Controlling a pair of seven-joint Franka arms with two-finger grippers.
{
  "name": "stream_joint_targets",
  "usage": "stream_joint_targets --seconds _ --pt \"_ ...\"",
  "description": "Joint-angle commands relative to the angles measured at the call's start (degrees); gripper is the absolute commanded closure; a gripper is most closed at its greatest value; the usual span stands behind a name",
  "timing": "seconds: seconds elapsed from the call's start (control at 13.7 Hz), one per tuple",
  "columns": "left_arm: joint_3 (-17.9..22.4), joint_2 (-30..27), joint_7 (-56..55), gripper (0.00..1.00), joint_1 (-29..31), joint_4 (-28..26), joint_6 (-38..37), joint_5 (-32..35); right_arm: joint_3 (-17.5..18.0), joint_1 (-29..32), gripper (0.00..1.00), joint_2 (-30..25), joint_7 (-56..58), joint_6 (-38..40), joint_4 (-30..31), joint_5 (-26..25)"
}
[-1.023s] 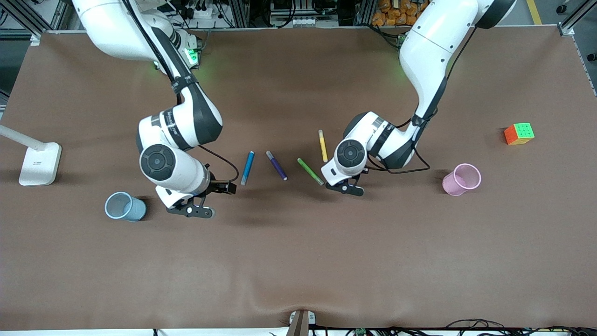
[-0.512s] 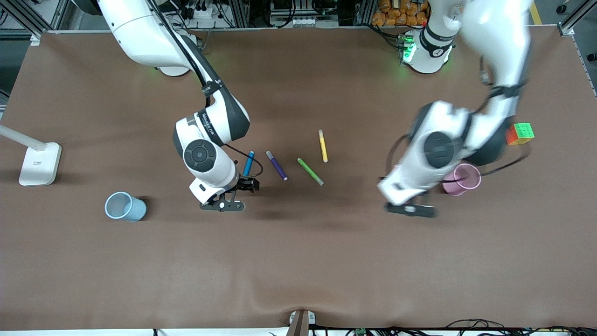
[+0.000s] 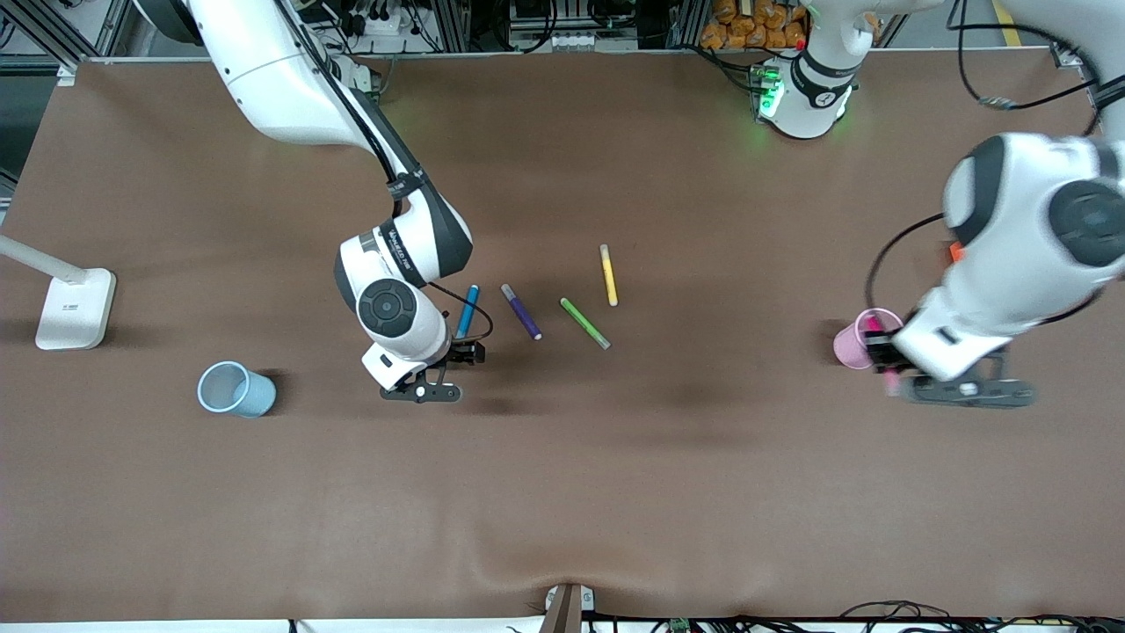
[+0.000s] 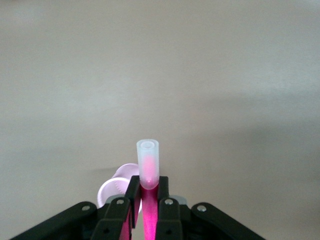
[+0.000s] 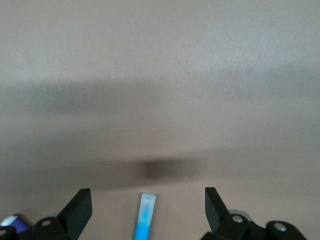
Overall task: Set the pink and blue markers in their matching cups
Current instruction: 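Lift the pink marker toward the pink cup while the right gripper grasps the blue marker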
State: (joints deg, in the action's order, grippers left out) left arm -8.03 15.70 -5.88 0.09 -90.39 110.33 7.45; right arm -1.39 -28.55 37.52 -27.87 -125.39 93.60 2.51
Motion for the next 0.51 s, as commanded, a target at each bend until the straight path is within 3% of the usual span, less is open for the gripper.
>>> stream_joint_targets --seconds 0.0,0.22,0.44 --pt "-0.8 -3.7 1.4 1.00 3.7 -0.6 -3.4 0.1 0.2 0.1 0.00 -0.6 -0.7 -1.4 2.4 -0.8" --pt "-0.1 -3.4 3.0 1.00 4.6 5.2 -7.2 0.6 0.2 -0.1 0.00 -0.9 -0.8 -6.1 6.4 -0.3" --pt "-0.3 -4.1 3.9 1.00 7.6 5.7 -7.7 0.4 0.2 -0.7 0.00 -1.9 -0.7 -12.1 11.3 -0.3"
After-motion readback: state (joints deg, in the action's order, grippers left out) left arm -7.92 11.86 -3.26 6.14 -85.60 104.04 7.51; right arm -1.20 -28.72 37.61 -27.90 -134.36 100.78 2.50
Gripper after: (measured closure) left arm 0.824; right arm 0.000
